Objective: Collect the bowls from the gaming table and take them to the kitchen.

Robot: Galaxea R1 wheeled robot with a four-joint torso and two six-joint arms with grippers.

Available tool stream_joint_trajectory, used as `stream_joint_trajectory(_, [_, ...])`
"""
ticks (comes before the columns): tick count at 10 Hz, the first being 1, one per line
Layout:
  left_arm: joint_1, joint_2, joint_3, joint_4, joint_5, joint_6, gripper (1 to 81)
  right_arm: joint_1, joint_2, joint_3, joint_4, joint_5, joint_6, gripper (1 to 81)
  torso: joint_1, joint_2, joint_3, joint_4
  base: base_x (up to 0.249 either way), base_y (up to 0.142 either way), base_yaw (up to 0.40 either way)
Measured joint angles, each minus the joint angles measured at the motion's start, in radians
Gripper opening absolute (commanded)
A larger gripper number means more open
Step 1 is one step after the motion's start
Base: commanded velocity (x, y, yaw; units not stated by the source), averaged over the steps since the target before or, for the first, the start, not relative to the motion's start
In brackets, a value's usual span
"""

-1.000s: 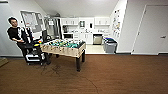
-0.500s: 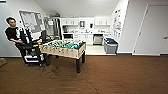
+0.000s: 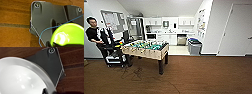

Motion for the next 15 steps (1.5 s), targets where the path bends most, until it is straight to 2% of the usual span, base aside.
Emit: stream_joint_trajectory(15, [0.0, 0.004, 0.0, 0.0, 0.003, 0.0, 1.0, 0.002, 0.003, 0.0, -0.001, -0.001, 0.0, 1.0, 0.0, 0.0, 0.0, 0.0, 0.138, -0.085, 0.0])
